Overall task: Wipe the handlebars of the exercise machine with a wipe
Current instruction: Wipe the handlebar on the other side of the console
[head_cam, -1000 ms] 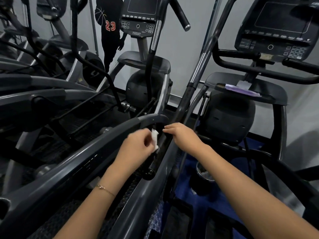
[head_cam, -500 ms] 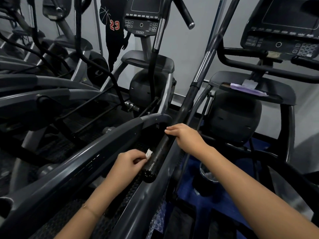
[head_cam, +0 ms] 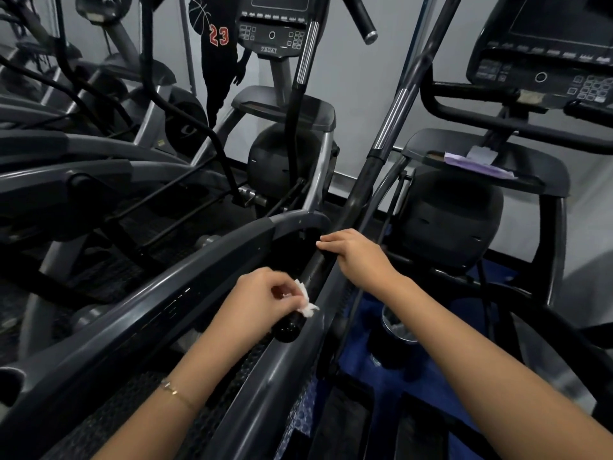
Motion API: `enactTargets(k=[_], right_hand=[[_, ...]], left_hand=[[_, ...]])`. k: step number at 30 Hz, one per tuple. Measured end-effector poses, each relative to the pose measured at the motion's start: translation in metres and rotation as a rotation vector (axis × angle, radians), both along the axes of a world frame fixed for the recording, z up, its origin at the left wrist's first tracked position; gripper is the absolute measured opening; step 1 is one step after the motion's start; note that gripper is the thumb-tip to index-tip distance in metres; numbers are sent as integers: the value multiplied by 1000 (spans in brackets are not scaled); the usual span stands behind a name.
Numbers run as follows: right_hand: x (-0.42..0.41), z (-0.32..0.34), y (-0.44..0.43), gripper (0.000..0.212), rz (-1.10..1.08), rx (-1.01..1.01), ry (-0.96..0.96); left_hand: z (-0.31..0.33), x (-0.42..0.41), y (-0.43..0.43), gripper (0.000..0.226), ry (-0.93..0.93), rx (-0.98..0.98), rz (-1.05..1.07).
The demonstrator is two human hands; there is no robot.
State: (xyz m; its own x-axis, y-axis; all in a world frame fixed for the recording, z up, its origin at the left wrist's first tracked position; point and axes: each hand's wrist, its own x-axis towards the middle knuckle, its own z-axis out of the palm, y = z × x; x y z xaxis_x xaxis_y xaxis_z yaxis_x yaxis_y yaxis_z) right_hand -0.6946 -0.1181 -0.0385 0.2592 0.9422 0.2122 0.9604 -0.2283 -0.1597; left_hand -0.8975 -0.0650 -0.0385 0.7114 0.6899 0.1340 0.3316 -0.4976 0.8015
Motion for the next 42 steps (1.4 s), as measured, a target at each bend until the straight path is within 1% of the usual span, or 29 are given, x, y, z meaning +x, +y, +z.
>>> enactTargets(k=[3, 7, 8, 11, 13, 18, 23, 26, 29, 31, 33, 36, 37, 40, 41, 42], right_hand=[[-1, -1, -1, 53, -7, -2, 1], [-1, -3, -2, 54, -7, -12, 6], [-2, -3, -2, 53, -8, -7, 4], [-2, -2, -1, 51, -16, 12, 4], [-2, -3, -1, 52, -18, 7, 2], [-2, -5, -3, 54, -18, -3, -1], [4, -6, -1, 56, 1, -5, -16], [10, -6, -1, 60, 13, -25, -8], [10, -4, -2, 61, 27, -44, -18], [10, -3, -2, 60, 30, -40, -22], [10, -3, -2, 61, 28, -33, -16], [11, -5, -2, 61, 20, -48, -13], [10, -4, -2, 61, 16, -50, -13], [9, -3, -3, 62, 12, -41, -2], [8, -3, -3, 62, 9, -36, -1], [8, -4, -3, 62, 8, -33, -2]], left_hand=[[6, 13, -8, 8, 139, 122, 81], [0, 2, -23, 14, 296, 314, 104], [0, 0, -26, 14, 291, 309, 113], [7, 7, -22, 17, 240, 161, 125], [9, 15, -18, 18, 250, 131, 111], [2, 6, -19, 14, 257, 217, 55], [9, 29, -9, 13, 228, 184, 56], [9, 48, -8, 11, 262, 250, 68], [0, 44, -11, 11, 280, 359, 66], [0, 41, -11, 12, 263, 373, 59], [5, 48, -3, 9, 235, 308, 49], [9, 53, 14, 7, 131, 95, -16], [6, 49, 18, 7, 64, -11, -41], [-10, 17, 21, 3, -168, -417, -64], [-15, 7, 20, 2, -206, -525, -73], [-18, -1, 18, 2, -219, -591, -81]])
